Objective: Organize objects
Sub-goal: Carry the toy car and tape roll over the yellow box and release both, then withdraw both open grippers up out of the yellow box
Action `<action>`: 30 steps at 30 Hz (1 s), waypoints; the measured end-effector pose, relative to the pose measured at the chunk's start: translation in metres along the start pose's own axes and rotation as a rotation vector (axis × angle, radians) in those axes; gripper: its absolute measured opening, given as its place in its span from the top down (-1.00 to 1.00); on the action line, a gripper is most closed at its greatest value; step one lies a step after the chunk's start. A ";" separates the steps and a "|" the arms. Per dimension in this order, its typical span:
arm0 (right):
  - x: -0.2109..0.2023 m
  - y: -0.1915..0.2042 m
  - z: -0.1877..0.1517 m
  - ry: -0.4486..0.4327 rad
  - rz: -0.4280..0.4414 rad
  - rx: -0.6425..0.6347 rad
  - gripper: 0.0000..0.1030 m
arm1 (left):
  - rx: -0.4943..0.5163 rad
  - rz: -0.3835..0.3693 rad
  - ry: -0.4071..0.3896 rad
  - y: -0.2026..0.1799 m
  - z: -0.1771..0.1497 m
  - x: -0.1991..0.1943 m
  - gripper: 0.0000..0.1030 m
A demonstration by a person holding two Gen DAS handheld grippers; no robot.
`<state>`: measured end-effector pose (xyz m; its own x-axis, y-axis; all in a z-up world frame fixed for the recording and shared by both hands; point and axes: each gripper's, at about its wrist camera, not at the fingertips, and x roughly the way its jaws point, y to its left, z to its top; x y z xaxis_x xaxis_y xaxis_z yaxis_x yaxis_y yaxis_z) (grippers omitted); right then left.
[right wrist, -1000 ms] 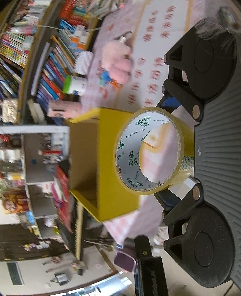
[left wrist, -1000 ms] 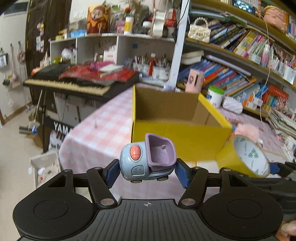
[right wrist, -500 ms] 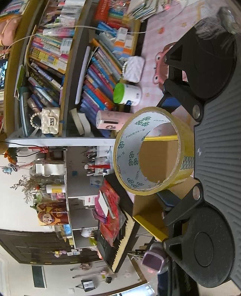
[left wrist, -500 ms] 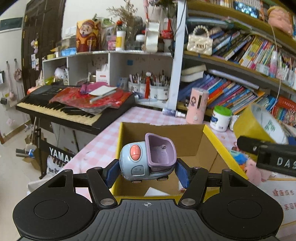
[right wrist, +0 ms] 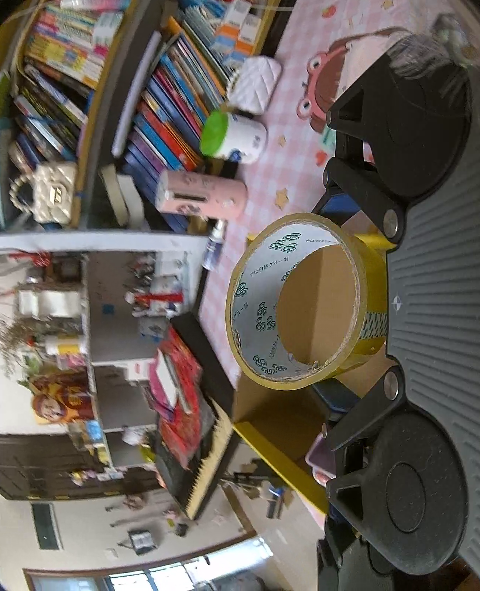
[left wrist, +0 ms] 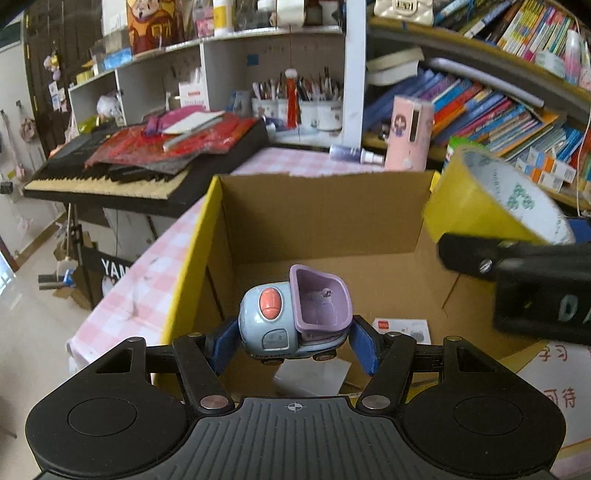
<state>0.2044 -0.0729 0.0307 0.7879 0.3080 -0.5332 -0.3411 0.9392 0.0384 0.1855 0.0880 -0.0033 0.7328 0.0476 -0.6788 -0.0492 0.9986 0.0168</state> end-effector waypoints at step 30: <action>0.071 0.016 -0.004 0.200 0.122 -0.035 -0.71 | 0.023 0.041 -0.090 0.003 -0.008 -0.022 -0.69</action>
<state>0.2530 -0.0367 -0.0100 0.6237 0.3791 -0.6836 -0.4477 0.8901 0.0852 0.1638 0.0899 0.0054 0.7883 0.0887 -0.6089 -0.0651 0.9960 0.0607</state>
